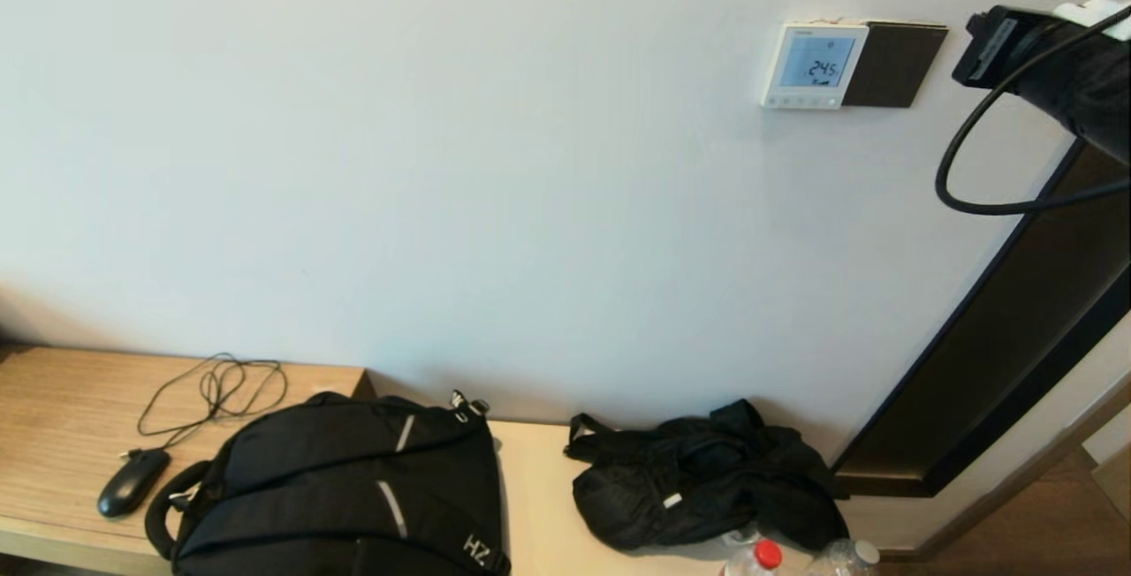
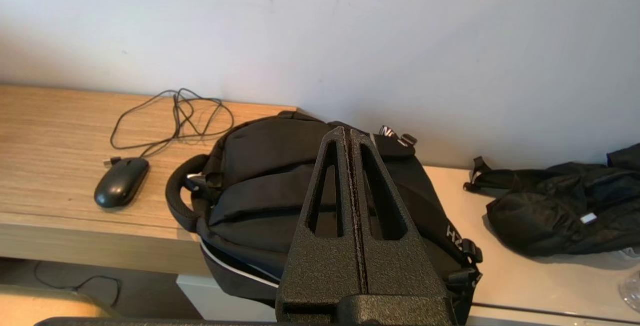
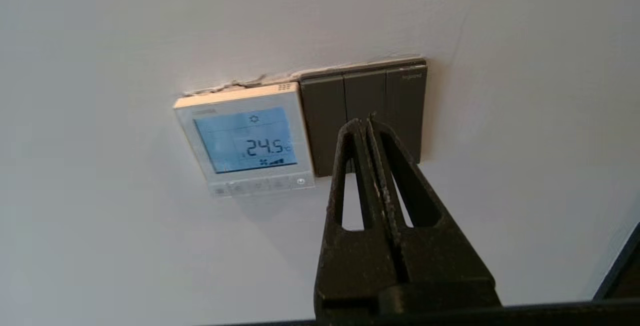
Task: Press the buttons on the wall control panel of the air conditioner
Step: Turn off the central air conditioner
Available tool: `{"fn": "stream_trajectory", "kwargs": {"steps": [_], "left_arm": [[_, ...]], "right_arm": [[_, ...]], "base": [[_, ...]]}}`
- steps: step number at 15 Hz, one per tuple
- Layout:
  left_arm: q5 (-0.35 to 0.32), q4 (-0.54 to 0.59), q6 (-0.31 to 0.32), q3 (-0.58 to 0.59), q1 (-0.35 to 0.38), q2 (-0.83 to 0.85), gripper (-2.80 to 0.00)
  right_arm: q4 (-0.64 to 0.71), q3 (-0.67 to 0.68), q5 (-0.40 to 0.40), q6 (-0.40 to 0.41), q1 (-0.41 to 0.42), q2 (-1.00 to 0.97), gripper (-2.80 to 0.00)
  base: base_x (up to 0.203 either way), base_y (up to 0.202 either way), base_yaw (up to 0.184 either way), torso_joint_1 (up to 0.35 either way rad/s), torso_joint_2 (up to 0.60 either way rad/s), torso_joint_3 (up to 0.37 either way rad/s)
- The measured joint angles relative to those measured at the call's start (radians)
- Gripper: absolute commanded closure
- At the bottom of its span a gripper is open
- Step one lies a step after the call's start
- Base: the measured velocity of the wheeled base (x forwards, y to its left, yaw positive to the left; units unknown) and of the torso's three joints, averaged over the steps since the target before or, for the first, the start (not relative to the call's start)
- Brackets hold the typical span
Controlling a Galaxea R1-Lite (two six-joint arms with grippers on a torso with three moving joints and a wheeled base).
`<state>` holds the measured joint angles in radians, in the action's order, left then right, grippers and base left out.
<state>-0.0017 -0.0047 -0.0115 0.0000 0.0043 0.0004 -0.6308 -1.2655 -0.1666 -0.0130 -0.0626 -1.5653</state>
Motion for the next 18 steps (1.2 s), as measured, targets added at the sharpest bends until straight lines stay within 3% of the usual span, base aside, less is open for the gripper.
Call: {"fn": "stream_trajectory", "kwargs": {"steps": [7, 18], "left_arm": [[0.0, 0.0, 0.0, 0.0, 0.0, 0.0, 0.0], [0.0, 0.0, 0.0, 0.0, 0.0, 0.0, 0.0]], "right_arm": [[-0.112, -0.042, -0.072, 0.021, -0.029, -0.164, 0.0], [-0.111, -0.102, -0.11, 0.025, -0.07, -0.277, 0.0]], "base": [[0.0, 0.0, 0.0, 0.0, 0.0, 0.0], [0.0, 0.0, 0.0, 0.0, 0.0, 0.0]]}}
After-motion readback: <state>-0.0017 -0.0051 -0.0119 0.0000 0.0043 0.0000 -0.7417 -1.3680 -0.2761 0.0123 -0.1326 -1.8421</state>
